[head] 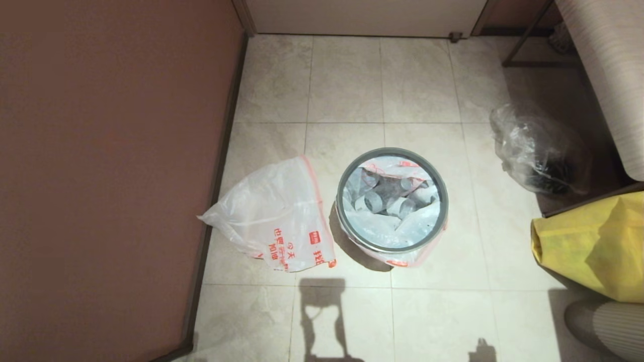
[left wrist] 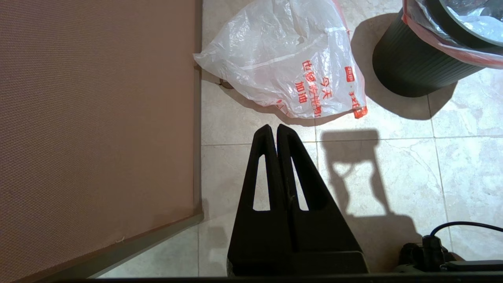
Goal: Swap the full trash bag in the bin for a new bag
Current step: Place the trash can ring on the floor
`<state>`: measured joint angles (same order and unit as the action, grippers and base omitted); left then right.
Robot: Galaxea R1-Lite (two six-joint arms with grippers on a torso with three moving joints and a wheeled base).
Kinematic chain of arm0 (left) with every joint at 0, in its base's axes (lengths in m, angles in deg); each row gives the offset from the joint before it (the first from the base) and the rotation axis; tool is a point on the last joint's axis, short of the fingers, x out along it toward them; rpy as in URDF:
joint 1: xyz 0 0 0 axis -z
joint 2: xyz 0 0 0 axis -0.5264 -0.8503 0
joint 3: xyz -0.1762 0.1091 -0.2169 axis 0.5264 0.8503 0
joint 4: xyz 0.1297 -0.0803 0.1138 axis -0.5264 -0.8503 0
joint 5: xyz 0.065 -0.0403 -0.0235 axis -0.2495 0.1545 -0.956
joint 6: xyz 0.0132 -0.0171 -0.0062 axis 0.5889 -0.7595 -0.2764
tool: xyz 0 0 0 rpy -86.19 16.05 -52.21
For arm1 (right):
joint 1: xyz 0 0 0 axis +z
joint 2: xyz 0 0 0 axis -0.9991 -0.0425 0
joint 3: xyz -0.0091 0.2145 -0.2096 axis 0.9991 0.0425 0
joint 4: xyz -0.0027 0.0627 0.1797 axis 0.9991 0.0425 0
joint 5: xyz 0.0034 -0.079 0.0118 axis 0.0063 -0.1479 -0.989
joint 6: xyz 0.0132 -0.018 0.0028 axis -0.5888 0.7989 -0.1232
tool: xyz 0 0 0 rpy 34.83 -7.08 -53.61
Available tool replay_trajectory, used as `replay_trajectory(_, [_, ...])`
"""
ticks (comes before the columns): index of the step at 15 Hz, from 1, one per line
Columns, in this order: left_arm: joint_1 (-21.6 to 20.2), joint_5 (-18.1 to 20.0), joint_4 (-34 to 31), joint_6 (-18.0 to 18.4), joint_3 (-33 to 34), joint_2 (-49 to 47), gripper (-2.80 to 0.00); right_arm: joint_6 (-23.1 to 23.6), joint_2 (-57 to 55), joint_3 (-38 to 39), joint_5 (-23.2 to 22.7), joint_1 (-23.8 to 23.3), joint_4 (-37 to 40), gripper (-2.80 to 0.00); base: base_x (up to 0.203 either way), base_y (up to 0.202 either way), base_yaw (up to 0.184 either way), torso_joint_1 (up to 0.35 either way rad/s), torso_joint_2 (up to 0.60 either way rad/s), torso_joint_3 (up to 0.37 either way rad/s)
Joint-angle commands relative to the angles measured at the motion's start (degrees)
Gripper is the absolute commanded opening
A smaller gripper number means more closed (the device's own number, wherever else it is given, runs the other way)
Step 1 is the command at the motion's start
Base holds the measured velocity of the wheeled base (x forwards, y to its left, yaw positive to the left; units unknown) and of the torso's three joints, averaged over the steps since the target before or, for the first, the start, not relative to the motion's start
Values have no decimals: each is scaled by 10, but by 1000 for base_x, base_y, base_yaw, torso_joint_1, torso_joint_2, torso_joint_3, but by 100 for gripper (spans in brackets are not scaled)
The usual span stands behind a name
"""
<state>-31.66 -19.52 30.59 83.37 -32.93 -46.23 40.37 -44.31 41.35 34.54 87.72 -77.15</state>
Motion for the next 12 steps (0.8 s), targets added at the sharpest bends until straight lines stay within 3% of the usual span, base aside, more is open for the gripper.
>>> replay_trajectory(1, [0, 0, 0, 0, 0, -1, -280, 12, -1, -1, -1, 0, 1, -280, 0, 0, 0, 0, 0, 0])
replay_trajectory(4, [0, 0, 0, 0, 0, -1, -280, 28, -4, -15, -2, 0, 4, -280, 0, 0, 0, 0, 0, 0])
replay_trajectory(12, [0, 0, 0, 0, 0, -1, -280, 33, -132, -160, -1, 4, 30, -280, 0, 0, 0, 0, 0, 0])
